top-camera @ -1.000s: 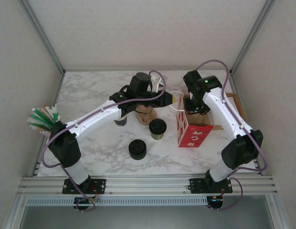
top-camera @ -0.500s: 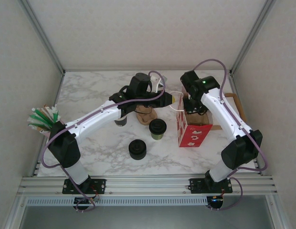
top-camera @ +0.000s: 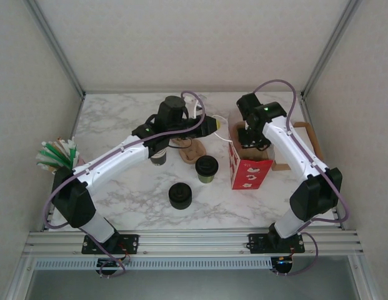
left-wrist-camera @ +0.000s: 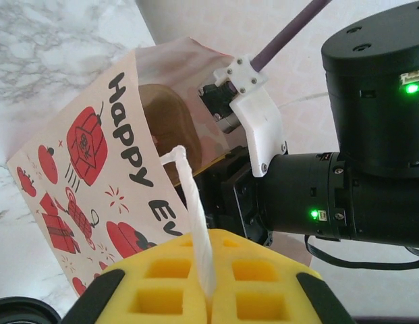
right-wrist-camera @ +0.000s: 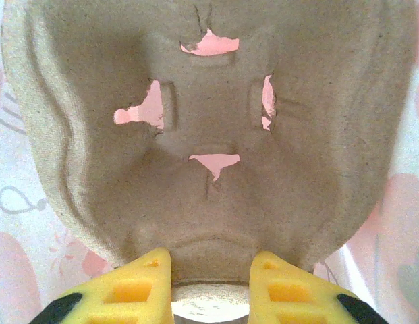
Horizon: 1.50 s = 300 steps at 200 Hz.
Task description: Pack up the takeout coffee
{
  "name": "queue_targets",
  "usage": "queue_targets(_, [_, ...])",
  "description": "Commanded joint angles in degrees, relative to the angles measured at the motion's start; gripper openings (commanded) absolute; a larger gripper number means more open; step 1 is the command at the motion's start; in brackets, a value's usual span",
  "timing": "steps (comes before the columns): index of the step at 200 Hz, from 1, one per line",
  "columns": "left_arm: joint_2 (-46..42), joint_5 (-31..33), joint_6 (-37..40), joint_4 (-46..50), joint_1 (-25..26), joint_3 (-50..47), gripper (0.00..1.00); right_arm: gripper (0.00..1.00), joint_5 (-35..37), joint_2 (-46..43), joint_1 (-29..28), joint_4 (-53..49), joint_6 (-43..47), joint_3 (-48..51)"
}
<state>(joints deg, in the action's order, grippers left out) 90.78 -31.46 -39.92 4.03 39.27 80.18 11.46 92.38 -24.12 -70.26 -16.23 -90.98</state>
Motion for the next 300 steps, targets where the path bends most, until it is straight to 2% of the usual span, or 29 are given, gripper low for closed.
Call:
queue_targets(1, [-1.73,2.69,-1.25,-4.92,-0.92,-1.06,0.00,0.24,-0.94,1.88,0.58,2.55,1.31,-1.82])
queue_targets(30, [-0.72,2.90,-2.13,-6.81,-1.56,-1.70,0.00,0.24,-2.09,4.14,0.76,3.76,2.29,-2.96])
queue_targets(128, [0.46,1.90,-3.52,-8.25,-1.52,-2.84,0.00,0.23,-6.34,6.70,0.92,8.28,0.95,2.49])
queue_targets(300, [1.26,2.11,-3.21,-7.98,-1.80,-2.66,0.00,0.23,-6.00,10.89,0.93,10.88,0.94,8.85])
